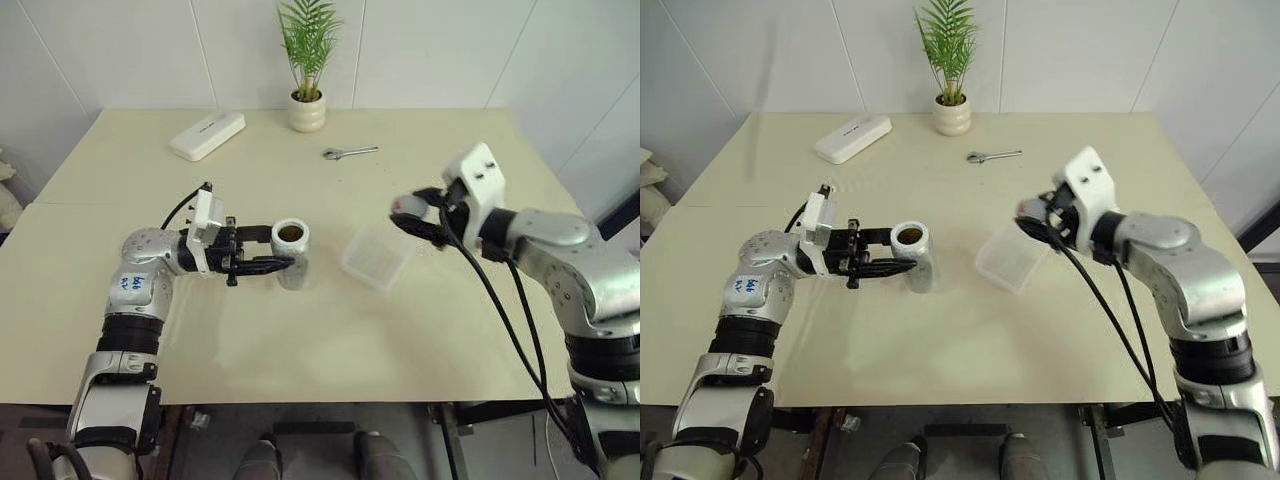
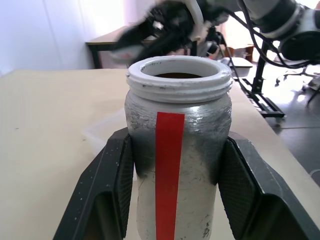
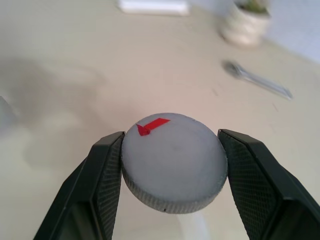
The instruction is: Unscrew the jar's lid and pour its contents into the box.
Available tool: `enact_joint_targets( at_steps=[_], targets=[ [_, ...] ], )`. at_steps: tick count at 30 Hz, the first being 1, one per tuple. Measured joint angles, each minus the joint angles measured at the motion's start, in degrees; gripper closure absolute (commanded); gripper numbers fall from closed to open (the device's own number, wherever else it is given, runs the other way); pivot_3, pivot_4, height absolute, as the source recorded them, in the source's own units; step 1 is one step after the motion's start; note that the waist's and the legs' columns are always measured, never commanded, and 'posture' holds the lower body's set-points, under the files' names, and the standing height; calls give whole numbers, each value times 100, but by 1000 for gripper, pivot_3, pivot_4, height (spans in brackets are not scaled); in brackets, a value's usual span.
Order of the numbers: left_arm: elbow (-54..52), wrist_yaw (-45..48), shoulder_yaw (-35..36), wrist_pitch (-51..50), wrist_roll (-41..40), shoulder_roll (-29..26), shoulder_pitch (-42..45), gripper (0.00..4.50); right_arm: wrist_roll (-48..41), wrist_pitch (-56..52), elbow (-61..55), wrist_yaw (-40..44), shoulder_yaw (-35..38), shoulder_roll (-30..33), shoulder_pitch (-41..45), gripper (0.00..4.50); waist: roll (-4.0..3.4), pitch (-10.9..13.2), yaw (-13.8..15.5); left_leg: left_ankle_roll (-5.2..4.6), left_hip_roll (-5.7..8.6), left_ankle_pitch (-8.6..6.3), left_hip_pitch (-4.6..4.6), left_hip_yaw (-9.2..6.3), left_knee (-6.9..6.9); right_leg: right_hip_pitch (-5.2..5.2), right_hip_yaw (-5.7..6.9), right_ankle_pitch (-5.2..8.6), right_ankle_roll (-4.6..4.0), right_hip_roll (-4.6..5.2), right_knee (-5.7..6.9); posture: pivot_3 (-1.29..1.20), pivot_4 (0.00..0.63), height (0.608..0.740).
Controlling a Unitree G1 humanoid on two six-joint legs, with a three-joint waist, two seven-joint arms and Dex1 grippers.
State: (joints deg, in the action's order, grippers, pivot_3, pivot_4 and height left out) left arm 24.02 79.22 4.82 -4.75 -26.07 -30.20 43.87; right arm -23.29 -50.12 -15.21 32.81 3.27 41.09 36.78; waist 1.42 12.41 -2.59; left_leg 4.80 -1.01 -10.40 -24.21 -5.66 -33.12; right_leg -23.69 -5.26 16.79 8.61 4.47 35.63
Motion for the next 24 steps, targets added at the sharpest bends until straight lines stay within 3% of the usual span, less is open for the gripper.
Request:
enact_joint_targets(
  at_steps=[6, 12, 20, 21, 24],
  targets=[
    [-62, -461, 247, -162, -82, 40, 3, 2498, 444, -66, -243, -806, 573, -69, -1541, 1599, 2, -1, 60, 0, 2, 0, 1, 1, -7, 5, -3, -1, 3, 0, 0, 0, 150, 740],
    [-114, -617, 171, -196, -65, 287, 6, 2498, 798, -87, -252, -1590, 677, -681, -2017, 1599, 3, -2, 63, -6, 2, 8, 7, 5, -19, 13, -7, -2, 3, -1, 0, 0, 150, 740],
    [41, -683, 138, -5, -38, 316, 268, 2498, 896, -91, -243, -1820, 664, -985, -2266, 1599, 3, -2, 78, -6, 3, 9, 7, 5, -19, 13, -10, -4, 6, -1, -2, 0, 150, 740],
    [83, -704, 138, 21, -27, 318, 291, 2498, 911, -91, -243, -1820, 664, -984, -2296, 1096, 3, -2, 81, -6, 3, 9, 7, 5, -19, 13, -10, -4, 6, -1, -2, 0, 150, 740],
    [189, -795, 130, 120, 55, 362, 309, 2498, 914, -123, -271, -1819, 725, -985, -2321, 189, 3, -2, 79, -6, 3, 8, 6, 5, -17, 14, -10, -4, 6, -1, -2, 0, 150, 740]
  ],
)
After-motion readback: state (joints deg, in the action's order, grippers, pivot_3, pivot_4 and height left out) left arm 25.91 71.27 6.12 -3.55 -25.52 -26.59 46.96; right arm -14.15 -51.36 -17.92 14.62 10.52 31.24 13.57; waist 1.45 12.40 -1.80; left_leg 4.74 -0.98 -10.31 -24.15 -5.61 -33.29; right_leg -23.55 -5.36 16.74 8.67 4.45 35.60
